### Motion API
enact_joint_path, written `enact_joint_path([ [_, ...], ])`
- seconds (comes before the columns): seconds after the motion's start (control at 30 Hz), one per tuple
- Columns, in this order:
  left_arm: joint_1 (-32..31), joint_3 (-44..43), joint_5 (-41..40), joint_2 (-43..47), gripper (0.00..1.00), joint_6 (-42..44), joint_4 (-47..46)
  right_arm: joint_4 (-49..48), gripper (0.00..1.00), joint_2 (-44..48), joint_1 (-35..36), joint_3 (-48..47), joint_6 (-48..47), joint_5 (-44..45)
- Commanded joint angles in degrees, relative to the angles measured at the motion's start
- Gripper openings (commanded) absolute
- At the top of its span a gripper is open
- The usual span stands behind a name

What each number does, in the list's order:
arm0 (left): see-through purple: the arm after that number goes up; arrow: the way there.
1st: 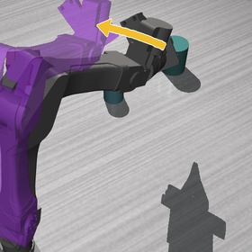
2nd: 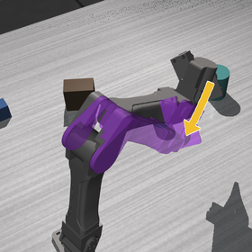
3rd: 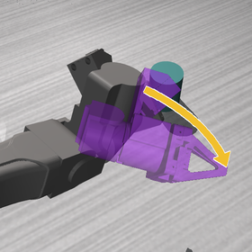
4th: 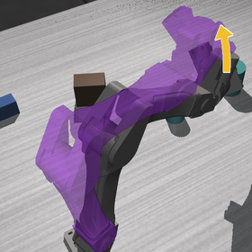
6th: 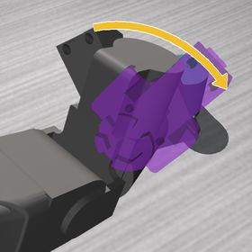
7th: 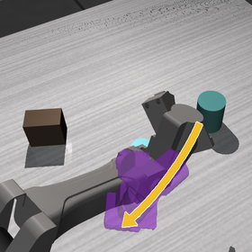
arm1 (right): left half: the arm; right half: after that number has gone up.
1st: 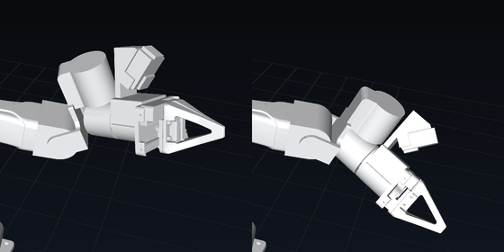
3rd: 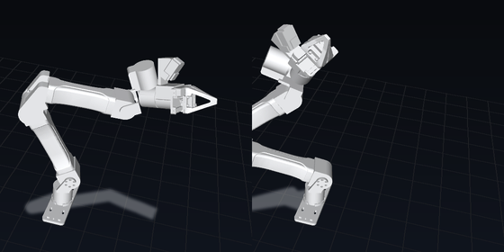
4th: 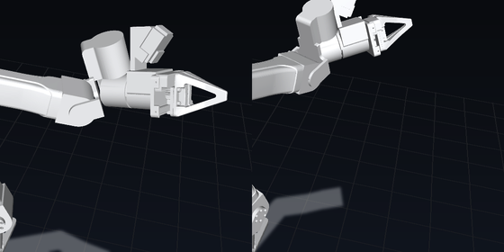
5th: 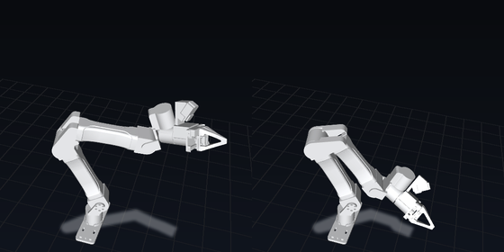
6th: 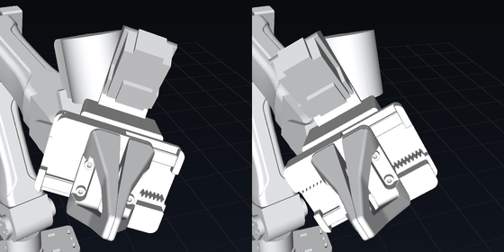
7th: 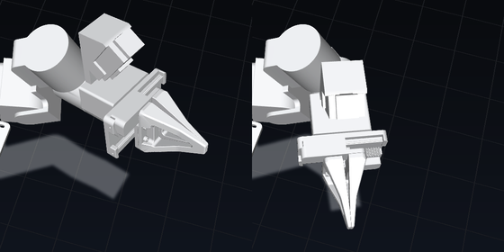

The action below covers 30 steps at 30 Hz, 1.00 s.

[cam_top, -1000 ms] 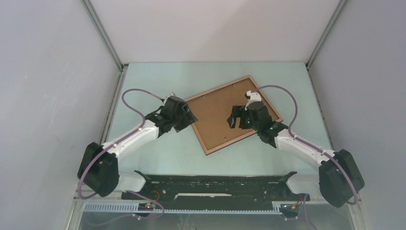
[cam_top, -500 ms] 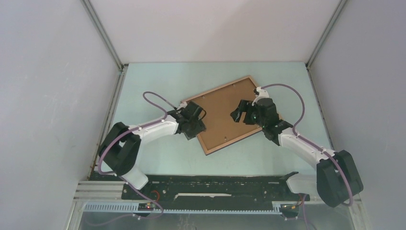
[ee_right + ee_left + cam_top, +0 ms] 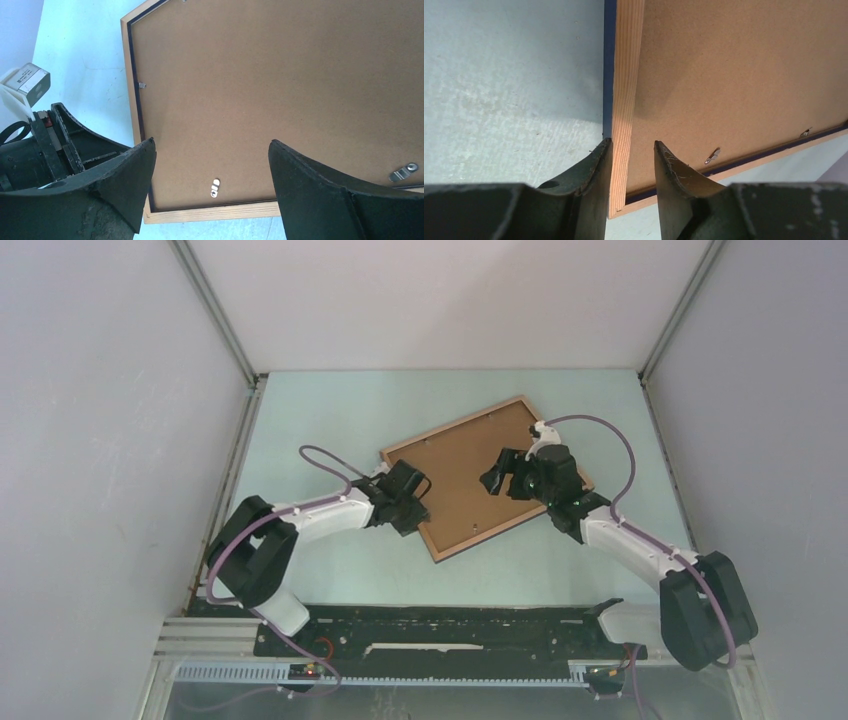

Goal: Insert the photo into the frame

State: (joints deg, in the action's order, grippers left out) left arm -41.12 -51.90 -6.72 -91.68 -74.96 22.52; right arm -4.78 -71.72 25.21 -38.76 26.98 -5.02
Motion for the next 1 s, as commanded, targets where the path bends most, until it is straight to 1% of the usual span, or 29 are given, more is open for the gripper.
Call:
enact_joint_path([
  [0.0,-0.7,1.9,2.7,-1.5,0.38,-1.1,-2.7,-2.4,0.90,-0.8,-0.1,0.0,0.3,0.0],
  [0.13,-0.9,3.0,2.3,-0.8,0.45,-1.1,-2.5,-2.5,0.90,-1.0,-0.1,0.0,0.3,-0.2],
  [0.23,-1.1,4.6,0.1,1.6,0.47,-0.8,-2.3,-2.7,0.90,-1.1,-0.1,0.0,0.3,-0.7],
  [0.37,-1.1,5.6,-2.0,4.0,0.48,-0.1,-1.4,-2.8,0.90,-1.2,-0.1,0.0,0.5,-0.9],
  [0.47,-1.2,6.4,-1.4,4.0,0.48,-0.3,-2.5,-3.0,0.90,-1.5,-0.2,0.0,0.6,-1.3],
  [0.6,-1.2,5.2,0.0,1.5,0.41,0.7,-3.3,-3.0,0.90,-1.5,-0.2,0.0,0.6,-1.5],
  [0.67,-1.2,4.6,-0.2,0.7,0.40,0.8,-3.0,-3.0,0.90,-1.7,-0.2,0.0,0.5,-1.5],
  [0.73,-1.2,4.4,-0.3,0.1,0.40,1.2,-3.1,-3.0,0.90,-1.7,-0.2,0.0,0.6,-1.5],
  [0.87,-1.3,2.7,0.6,-1.1,0.45,2.4,-3.1,-3.1,0.90,-1.7,-0.2,0.0,0.6,-1.7],
  [0.97,-1.9,2.0,0.8,-1.6,0.45,2.5,-3.1,-3.3,0.90,-2.0,-0.2,0.0,0.6,-2.0],
])
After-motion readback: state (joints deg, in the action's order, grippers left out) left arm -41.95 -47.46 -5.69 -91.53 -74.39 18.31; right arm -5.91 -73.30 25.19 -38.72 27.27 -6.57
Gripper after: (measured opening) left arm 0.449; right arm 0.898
